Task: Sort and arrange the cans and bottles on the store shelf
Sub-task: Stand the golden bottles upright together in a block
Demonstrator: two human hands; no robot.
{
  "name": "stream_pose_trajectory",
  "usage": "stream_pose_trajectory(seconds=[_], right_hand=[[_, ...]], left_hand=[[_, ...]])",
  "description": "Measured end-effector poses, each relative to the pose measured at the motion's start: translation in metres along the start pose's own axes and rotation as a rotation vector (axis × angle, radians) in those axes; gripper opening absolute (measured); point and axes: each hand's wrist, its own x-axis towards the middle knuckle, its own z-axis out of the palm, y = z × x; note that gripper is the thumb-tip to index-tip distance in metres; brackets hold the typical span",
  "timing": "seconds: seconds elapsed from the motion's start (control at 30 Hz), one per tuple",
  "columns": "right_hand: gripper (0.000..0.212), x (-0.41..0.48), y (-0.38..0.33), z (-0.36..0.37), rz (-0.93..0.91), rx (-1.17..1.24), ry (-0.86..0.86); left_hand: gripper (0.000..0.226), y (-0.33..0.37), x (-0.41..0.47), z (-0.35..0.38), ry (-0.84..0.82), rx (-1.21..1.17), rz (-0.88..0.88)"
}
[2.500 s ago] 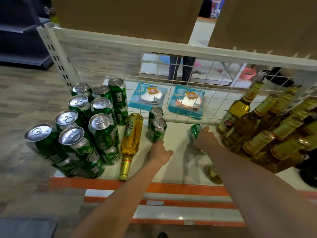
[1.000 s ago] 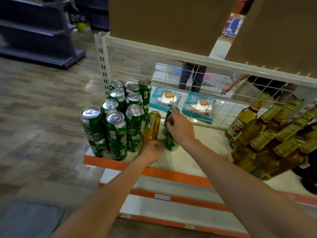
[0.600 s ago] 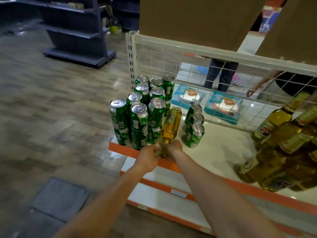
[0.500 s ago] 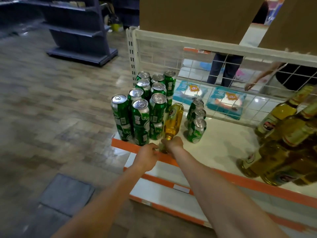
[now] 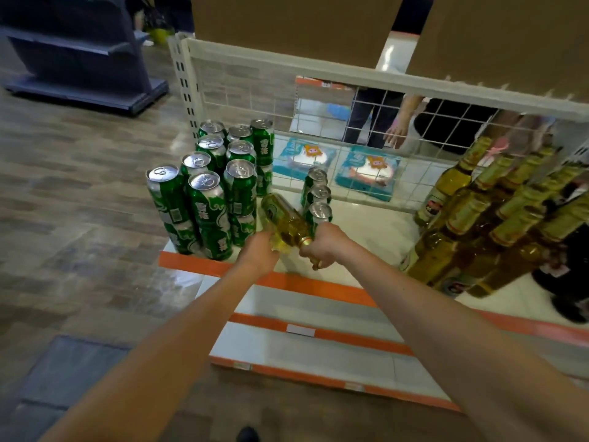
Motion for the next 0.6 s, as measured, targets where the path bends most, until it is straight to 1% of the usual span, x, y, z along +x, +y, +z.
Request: stream_pose_trajectory(seconds=[0.1, 0.2, 0.3, 0.37, 0.43, 0.5, 0.53, 0.6], right_hand=[[0.021, -0.014, -0.005, -0.017, -0.074, -0.155, 0.044], [0.015, -0.023, -0.013, -0.038, -0.164, -0.308, 0.148], [0.028, -0.03, -0.025, -0.055, -0.227, -0.387, 0.254], [0.028, -0.034, -0.034, -0.063, -0.266, -0.415, 0.278], [0.028, -0.038, -0.043, -0.069, -0.293, -0.427, 0.286], [0.019, -0.043, -0.053, -0.076, -0.328, -0.439, 0.29], [0.015, -0.045, -0.057, -0.079, -0.347, -0.453, 0.294], [0.017, -0.049, -0.063, -0.084, -0.368, -0.498, 0.285]], left_hand=[[0.061, 0.0, 0.008, 0.005, 0.007, 0.047, 0.039], [0.075, 0.0, 0.018, 0.011, 0.033, 0.055, 0.044], [0.085, -0.005, 0.028, 0.016, 0.086, 0.029, 0.018], [0.088, -0.01, 0.032, 0.021, 0.127, -0.007, 0.027], [0.086, -0.016, 0.033, 0.025, 0.169, -0.053, 0.025], [0.078, -0.023, 0.028, 0.028, 0.202, -0.077, 0.084], [0.074, -0.025, 0.024, 0.031, 0.198, -0.094, 0.13], [0.065, -0.024, 0.014, 0.036, 0.149, -0.159, 0.169]])
